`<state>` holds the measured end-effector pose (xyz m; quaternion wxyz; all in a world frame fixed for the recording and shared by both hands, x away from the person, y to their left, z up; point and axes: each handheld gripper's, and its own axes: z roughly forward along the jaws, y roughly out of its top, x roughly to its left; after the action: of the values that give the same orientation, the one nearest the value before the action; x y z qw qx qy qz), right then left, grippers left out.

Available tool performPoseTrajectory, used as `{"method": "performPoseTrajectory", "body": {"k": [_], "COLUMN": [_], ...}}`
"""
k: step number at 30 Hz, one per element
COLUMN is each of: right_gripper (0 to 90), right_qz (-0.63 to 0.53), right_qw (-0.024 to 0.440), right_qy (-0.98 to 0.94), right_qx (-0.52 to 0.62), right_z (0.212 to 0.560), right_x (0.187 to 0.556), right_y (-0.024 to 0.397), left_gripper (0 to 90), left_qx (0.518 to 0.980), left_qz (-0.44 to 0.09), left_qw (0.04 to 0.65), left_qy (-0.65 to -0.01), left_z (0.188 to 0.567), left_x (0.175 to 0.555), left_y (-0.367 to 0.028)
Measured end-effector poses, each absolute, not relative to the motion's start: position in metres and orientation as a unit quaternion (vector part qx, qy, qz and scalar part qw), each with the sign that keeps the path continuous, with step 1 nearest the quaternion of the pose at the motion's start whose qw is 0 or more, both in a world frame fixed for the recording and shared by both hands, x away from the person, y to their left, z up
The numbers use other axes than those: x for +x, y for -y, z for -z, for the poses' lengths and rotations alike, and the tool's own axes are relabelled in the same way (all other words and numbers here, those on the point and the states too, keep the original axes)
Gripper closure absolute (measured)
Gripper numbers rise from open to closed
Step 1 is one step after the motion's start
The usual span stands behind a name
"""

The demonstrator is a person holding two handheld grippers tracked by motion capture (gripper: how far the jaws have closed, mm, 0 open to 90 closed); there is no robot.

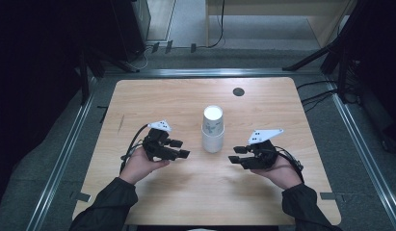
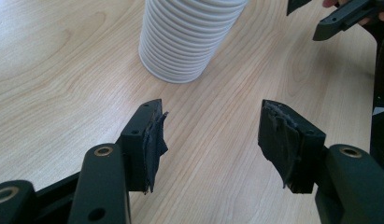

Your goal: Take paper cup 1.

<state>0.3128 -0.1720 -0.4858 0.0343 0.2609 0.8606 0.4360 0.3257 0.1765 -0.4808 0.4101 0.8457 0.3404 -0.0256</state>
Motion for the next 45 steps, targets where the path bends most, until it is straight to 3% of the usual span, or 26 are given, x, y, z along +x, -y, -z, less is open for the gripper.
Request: {"method": "performPoseTrajectory", "body": {"k": [7,12,19,21,25,36,45], "right_gripper": [48.8,45.3,38.0,38.7,38.6,40.0,34.4], "right_qz": [-0.437,-0.426,-0.429,-0.423,-0.413,-0.39,-0.362], "right_qw": [0.032,-0.001,0.024,0.026,0.021,0.029,0.014], "right_qy": [-0.865,-0.873,-0.864,-0.867,-0.872,-0.89,-0.907], "right_qx": [0.244,0.238,0.262,0.262,0.263,0.232,0.215], "right_z": [0.482,0.479,0.472,0.47,0.464,0.438,0.418], "right_x": [0.318,0.323,0.326,0.328,0.335,0.349,0.365], "right_y": [0.167,0.164,0.167,0.168,0.171,0.174,0.167], "left_gripper": [39.3,38.2,38.1,37.3,37.2,36.6,35.8], "left_qx": [0.847,0.845,0.844,0.83,0.82,0.833,0.839], "left_qz": [0.024,0.013,0.015,0.04,0.036,0.03,0.038], "left_qw": [0.402,0.405,0.408,0.432,0.453,0.428,0.433], "left_qy": [-0.348,-0.348,-0.347,-0.35,-0.349,-0.349,-0.327], "left_z": [0.485,0.484,0.482,0.479,0.474,0.479,0.477], "left_x": [0.329,0.328,0.329,0.329,0.326,0.328,0.323], "left_y": [-0.175,-0.175,-0.178,-0.181,-0.183,-0.183,-0.176]}}
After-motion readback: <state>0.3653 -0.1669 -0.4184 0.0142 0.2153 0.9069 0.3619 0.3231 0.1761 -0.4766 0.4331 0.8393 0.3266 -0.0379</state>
